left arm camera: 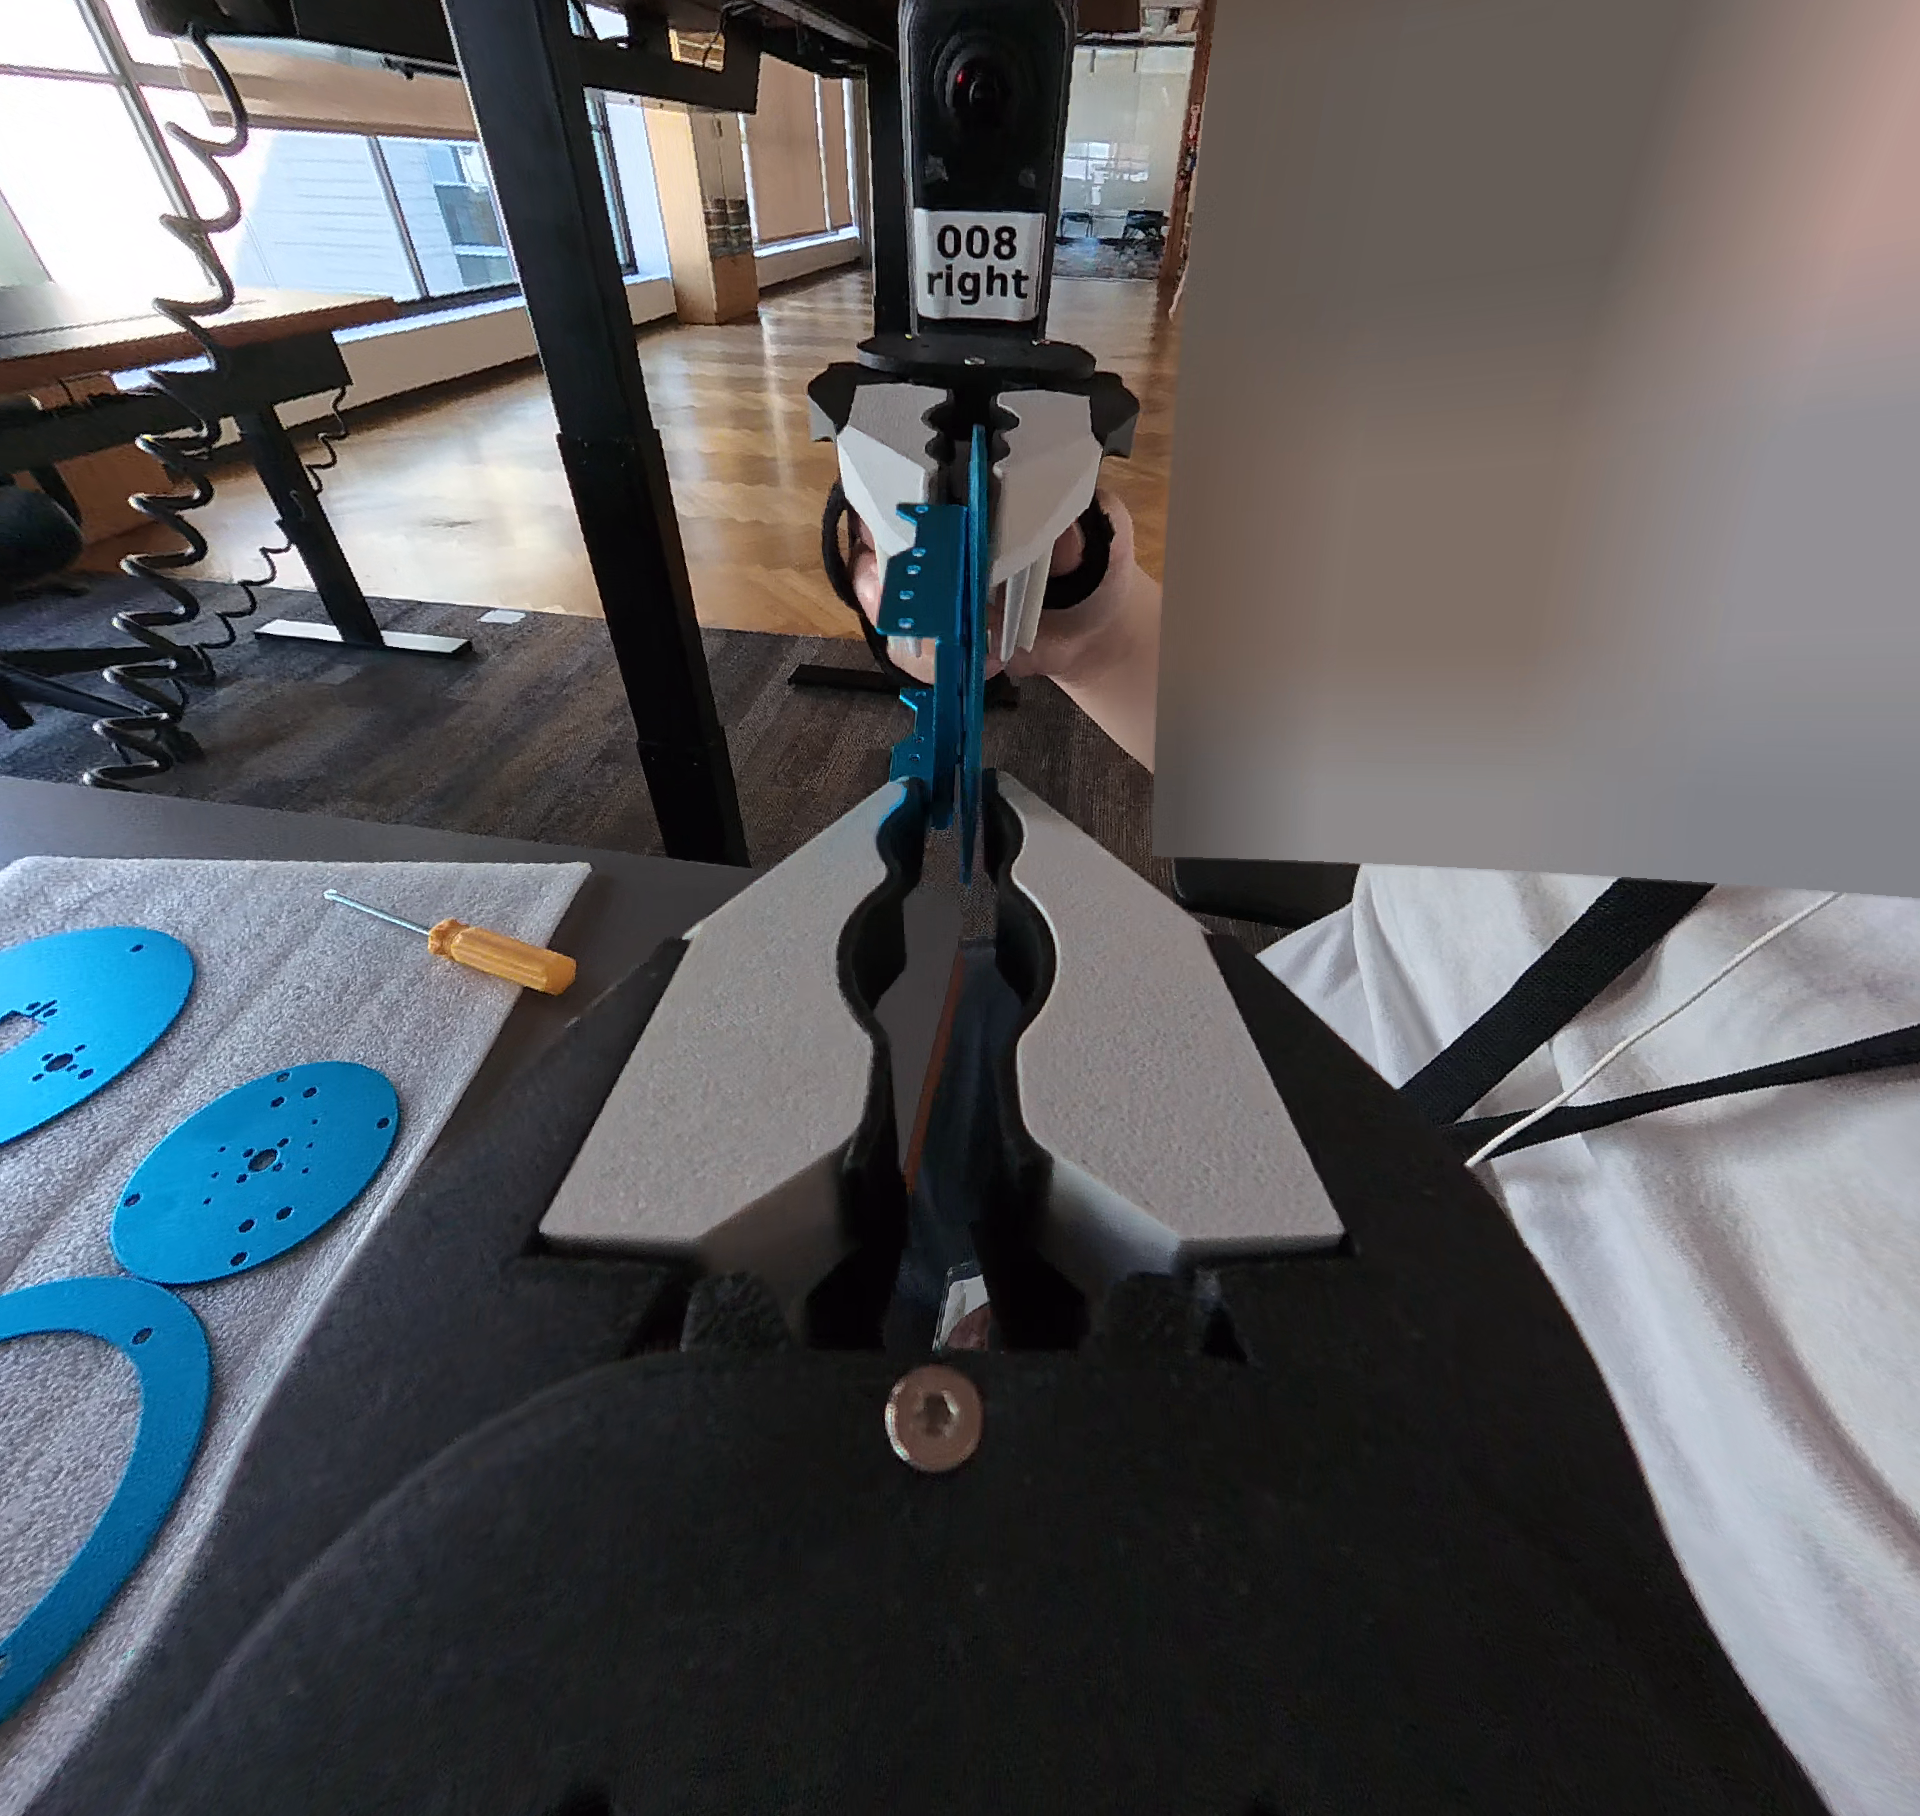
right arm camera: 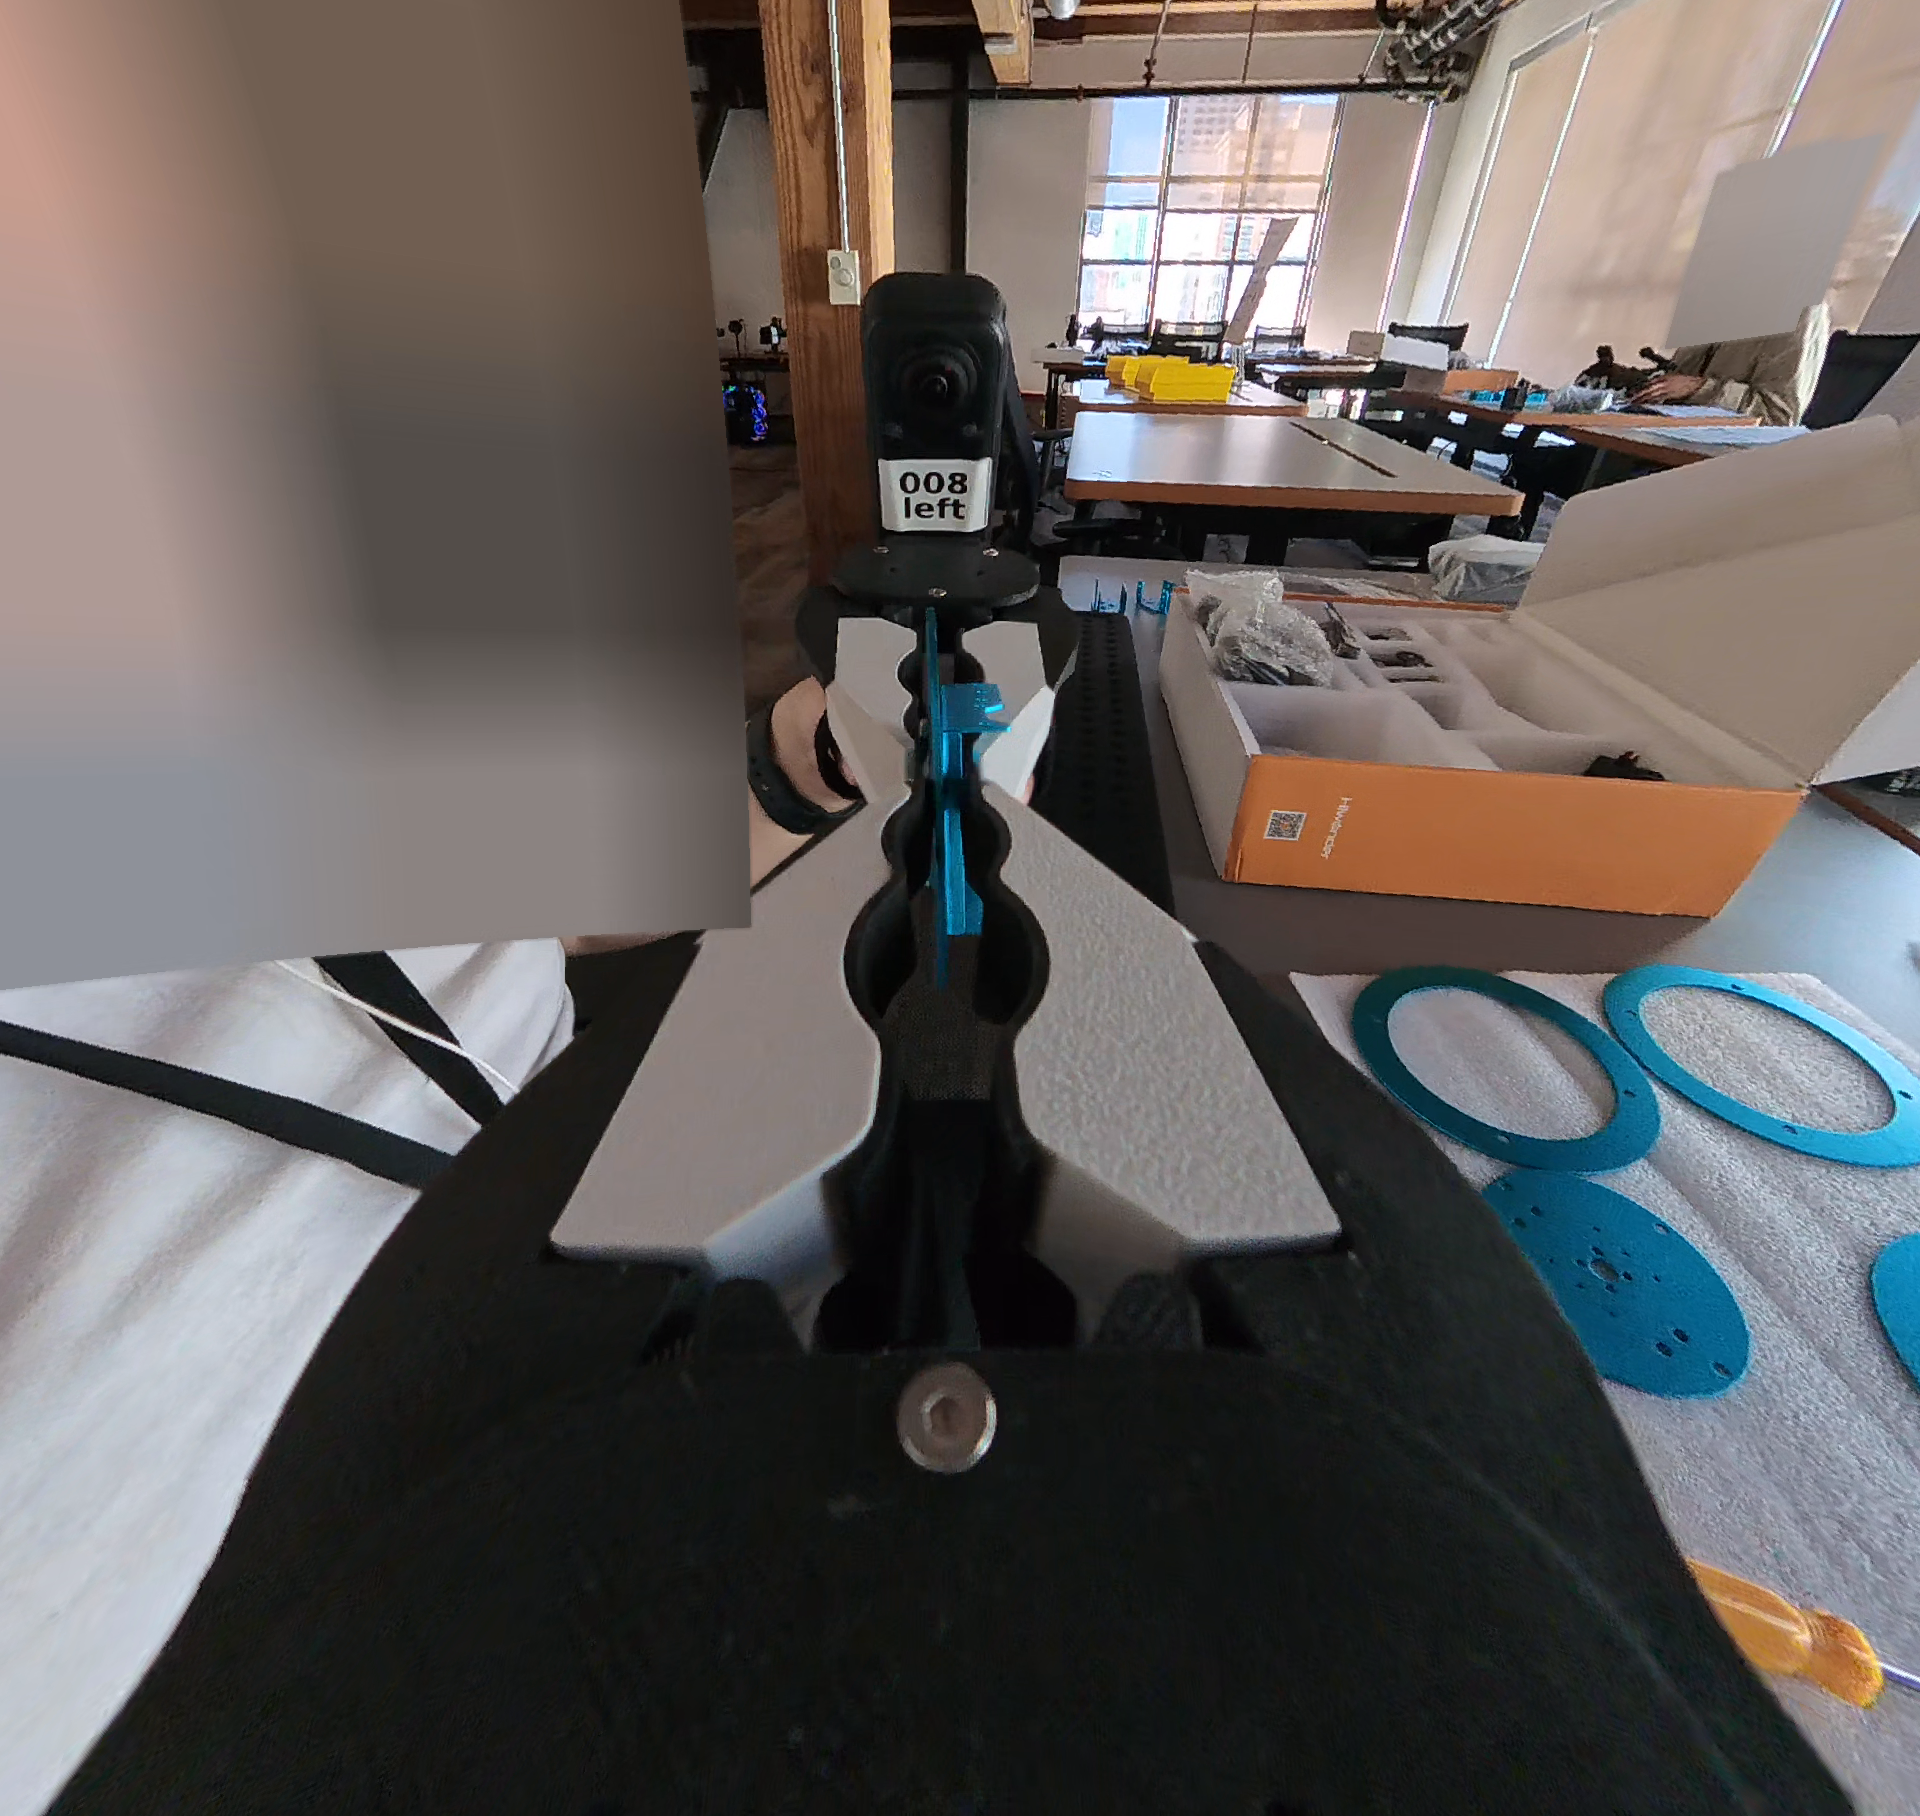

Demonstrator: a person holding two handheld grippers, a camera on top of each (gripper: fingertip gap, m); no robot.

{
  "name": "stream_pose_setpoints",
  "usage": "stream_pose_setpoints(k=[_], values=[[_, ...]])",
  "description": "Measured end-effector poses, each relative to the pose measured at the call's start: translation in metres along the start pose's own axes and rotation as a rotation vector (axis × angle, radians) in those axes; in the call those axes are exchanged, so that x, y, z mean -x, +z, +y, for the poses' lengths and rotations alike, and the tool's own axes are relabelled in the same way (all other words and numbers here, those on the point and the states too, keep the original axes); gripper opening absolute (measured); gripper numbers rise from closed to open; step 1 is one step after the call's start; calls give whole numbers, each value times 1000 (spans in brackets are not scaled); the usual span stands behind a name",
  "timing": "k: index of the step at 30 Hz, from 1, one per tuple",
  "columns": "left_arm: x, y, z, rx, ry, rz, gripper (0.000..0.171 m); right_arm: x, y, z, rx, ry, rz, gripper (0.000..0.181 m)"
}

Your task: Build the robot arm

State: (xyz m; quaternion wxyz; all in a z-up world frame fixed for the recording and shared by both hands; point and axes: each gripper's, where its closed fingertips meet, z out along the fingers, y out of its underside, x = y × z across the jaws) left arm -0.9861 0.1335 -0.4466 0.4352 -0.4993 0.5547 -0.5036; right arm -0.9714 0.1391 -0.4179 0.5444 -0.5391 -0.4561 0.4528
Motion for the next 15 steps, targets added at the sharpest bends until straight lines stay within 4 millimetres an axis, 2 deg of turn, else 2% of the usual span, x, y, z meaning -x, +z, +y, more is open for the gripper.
stream_pose_setpoints(k=[3,5,9,12,15], values=[[0,-6,-3,-33,1,-24,20,3,-1,-3,-34,17,-6,4],[2,-12,-8,-73,14,-60,21,6,-1,-5,-53,29,-18,4],[-9,-19,-26,-157,107,-99,17,8,1,-4,-57,20,-21,4],[-11,-19,-31,-145,174,-151,13,10,2,-7,-72,11,-27,4],[-14,-15,-33,-142,166,-145,16,10,2,-7,-68,5,-22,4]])
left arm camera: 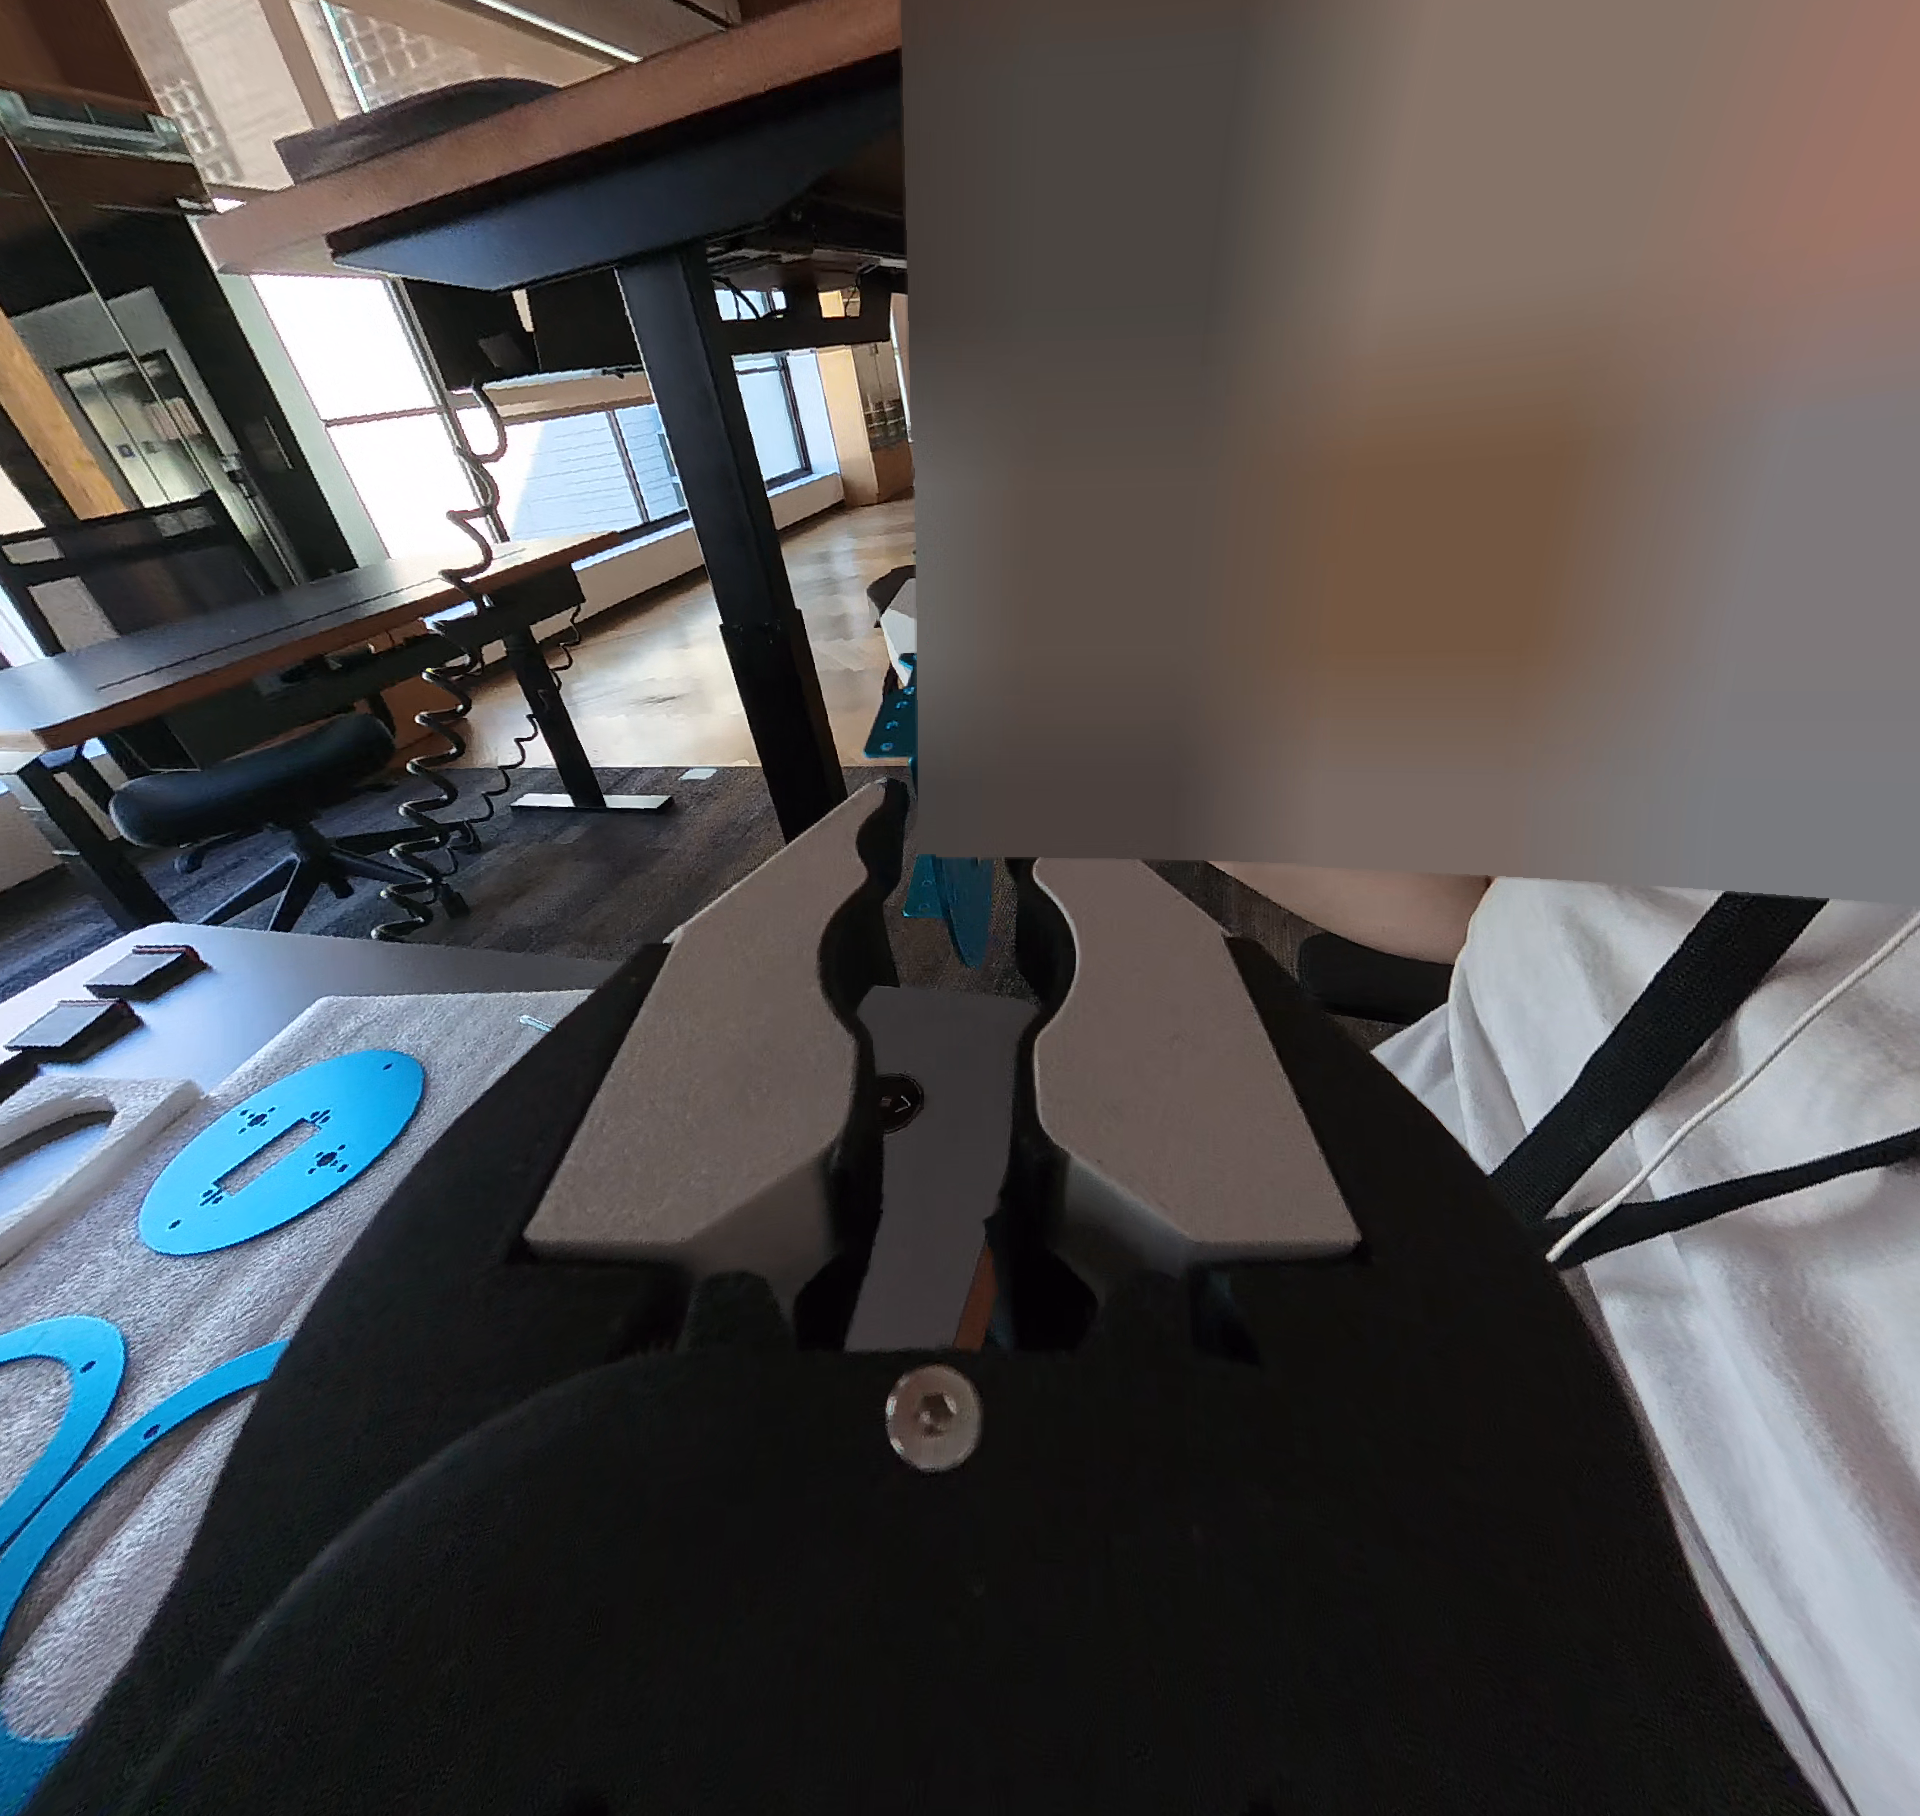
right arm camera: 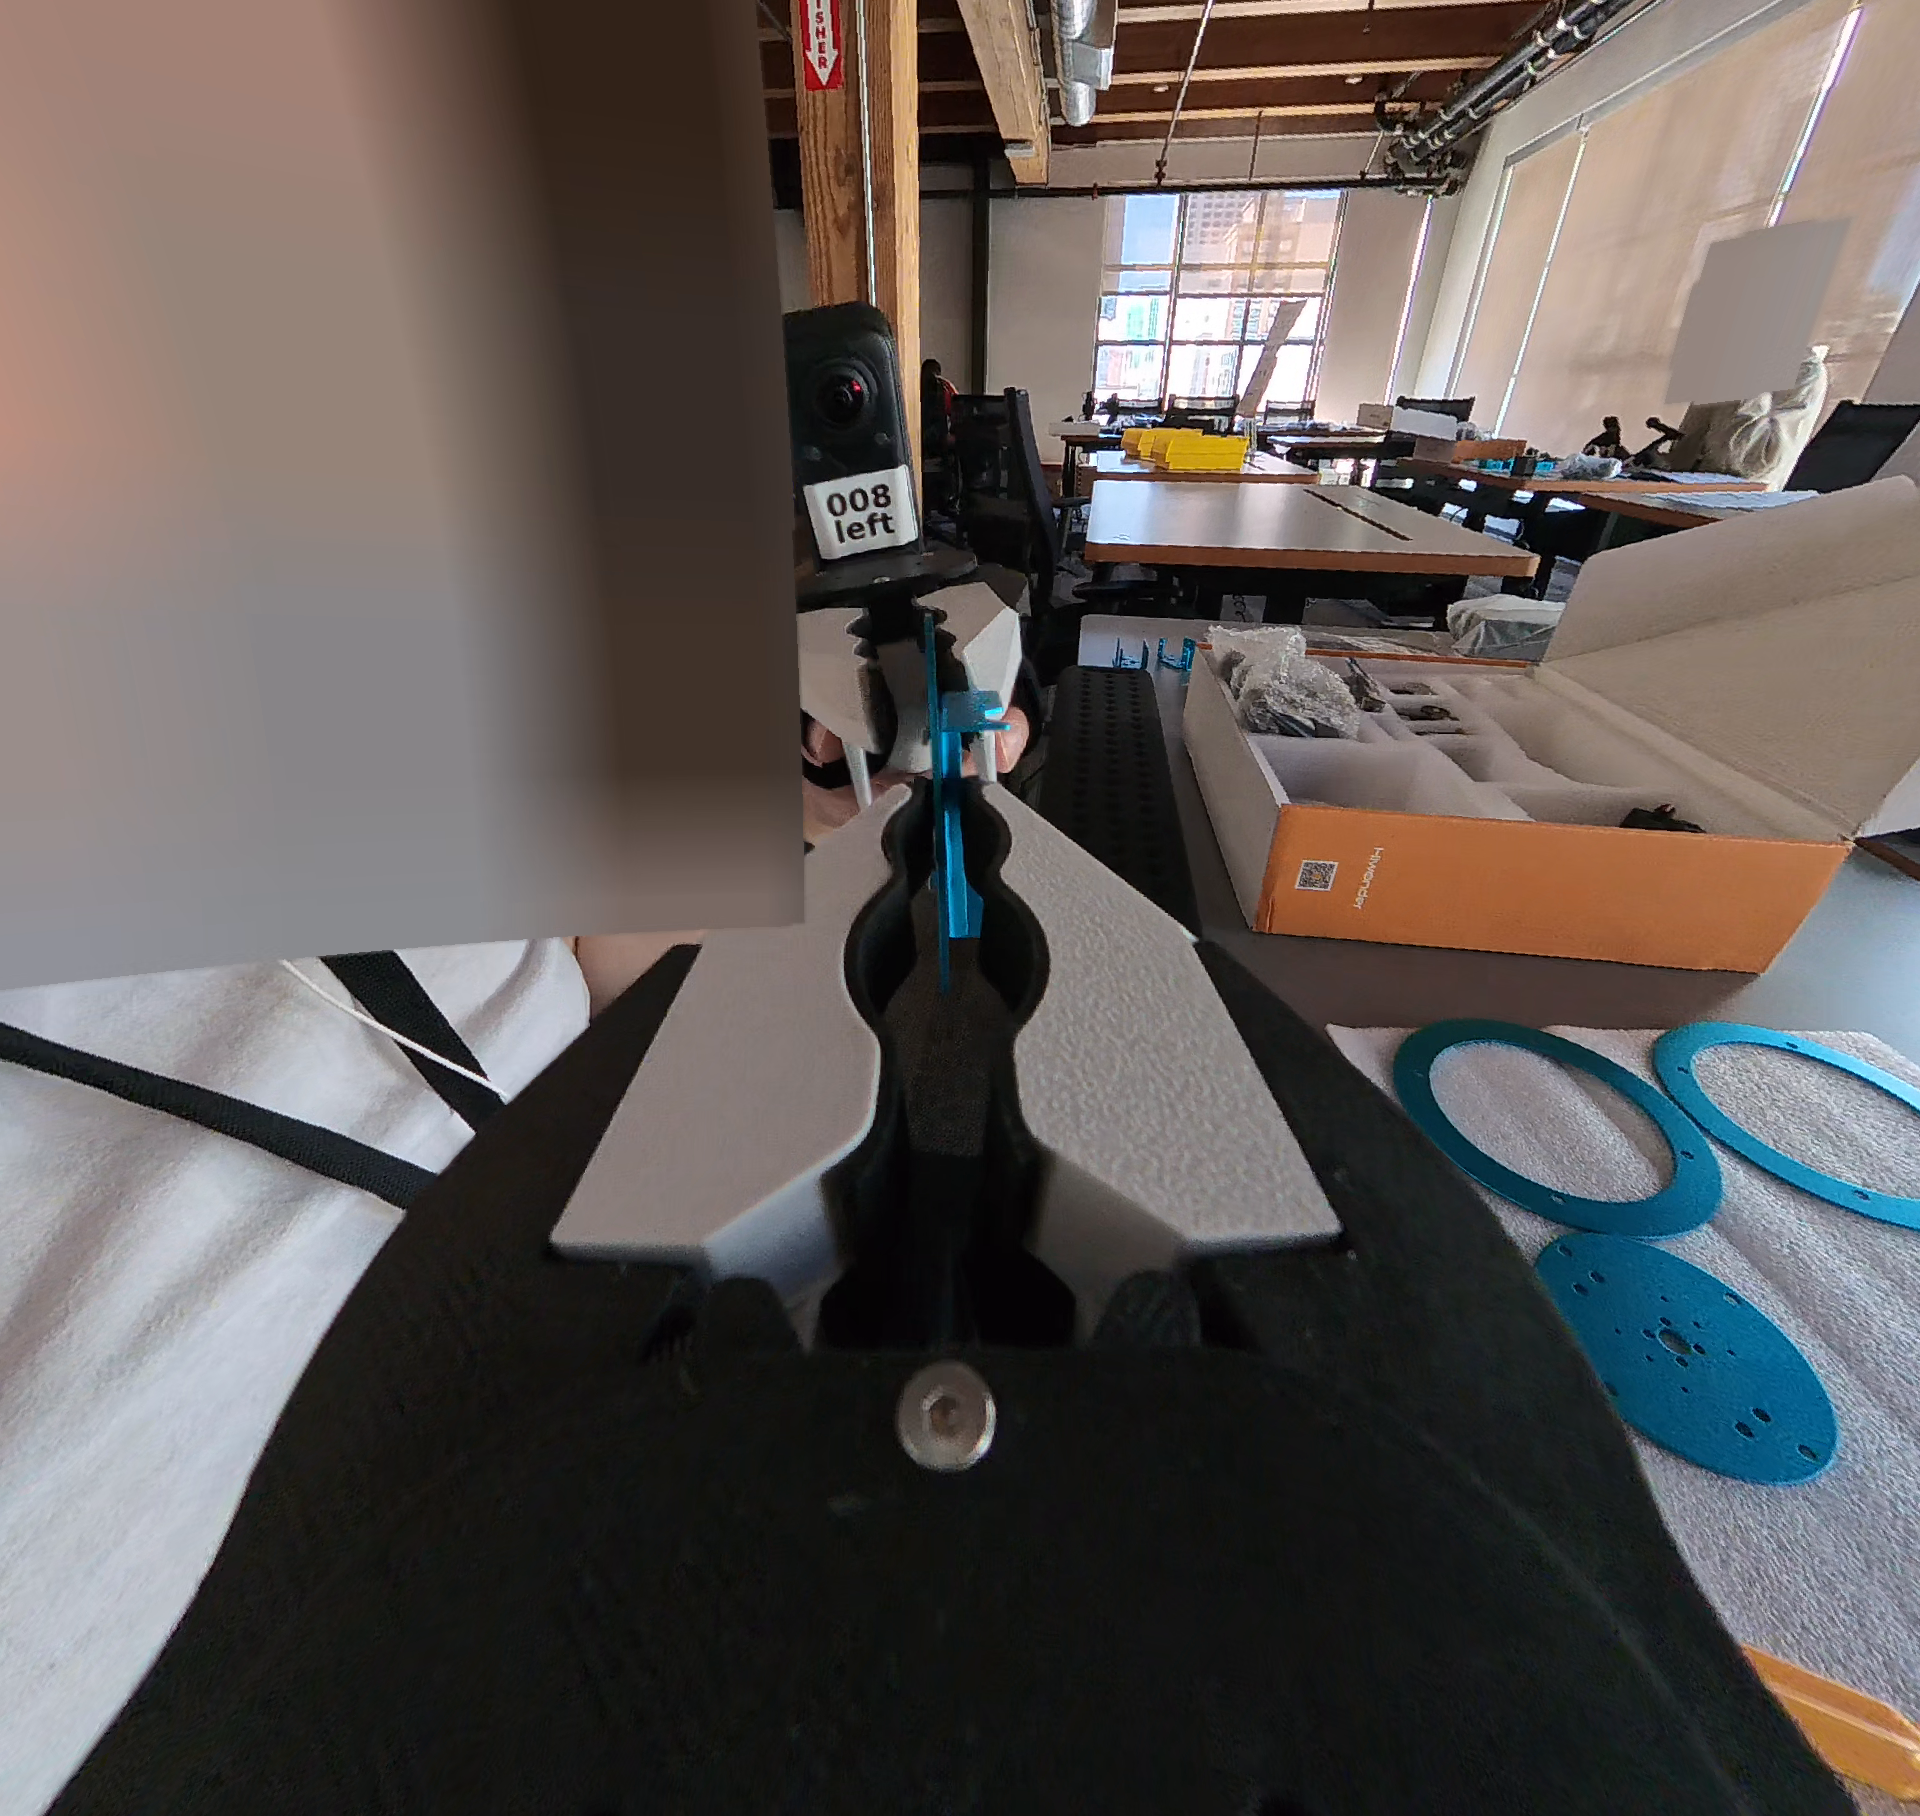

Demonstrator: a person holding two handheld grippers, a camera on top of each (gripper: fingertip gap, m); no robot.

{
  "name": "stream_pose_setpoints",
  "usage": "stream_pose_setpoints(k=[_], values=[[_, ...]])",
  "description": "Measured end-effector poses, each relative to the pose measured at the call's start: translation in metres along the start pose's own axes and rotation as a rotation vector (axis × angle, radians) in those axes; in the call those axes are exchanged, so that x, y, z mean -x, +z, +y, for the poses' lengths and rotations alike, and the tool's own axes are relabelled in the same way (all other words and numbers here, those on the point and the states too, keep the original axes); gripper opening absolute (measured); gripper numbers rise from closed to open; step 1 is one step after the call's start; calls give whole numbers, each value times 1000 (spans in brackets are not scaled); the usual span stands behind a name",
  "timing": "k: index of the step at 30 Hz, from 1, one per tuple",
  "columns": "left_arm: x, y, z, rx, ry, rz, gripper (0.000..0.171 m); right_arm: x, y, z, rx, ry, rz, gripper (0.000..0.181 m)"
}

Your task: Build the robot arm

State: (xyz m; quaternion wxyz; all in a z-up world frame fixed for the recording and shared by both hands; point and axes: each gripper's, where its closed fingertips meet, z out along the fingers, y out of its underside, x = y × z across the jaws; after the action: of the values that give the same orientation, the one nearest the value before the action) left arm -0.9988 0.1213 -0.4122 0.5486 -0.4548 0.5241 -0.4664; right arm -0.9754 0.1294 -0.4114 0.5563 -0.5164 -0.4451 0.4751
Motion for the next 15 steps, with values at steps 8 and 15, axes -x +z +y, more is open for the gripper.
stream_pose_setpoints(k=[8,15], values=[[1,4,1,3,22,-33,9,1,1,1,7,-20,5,4],[4,3,3,9,11,-46,7,0,1,0,2,-23,14,4]])
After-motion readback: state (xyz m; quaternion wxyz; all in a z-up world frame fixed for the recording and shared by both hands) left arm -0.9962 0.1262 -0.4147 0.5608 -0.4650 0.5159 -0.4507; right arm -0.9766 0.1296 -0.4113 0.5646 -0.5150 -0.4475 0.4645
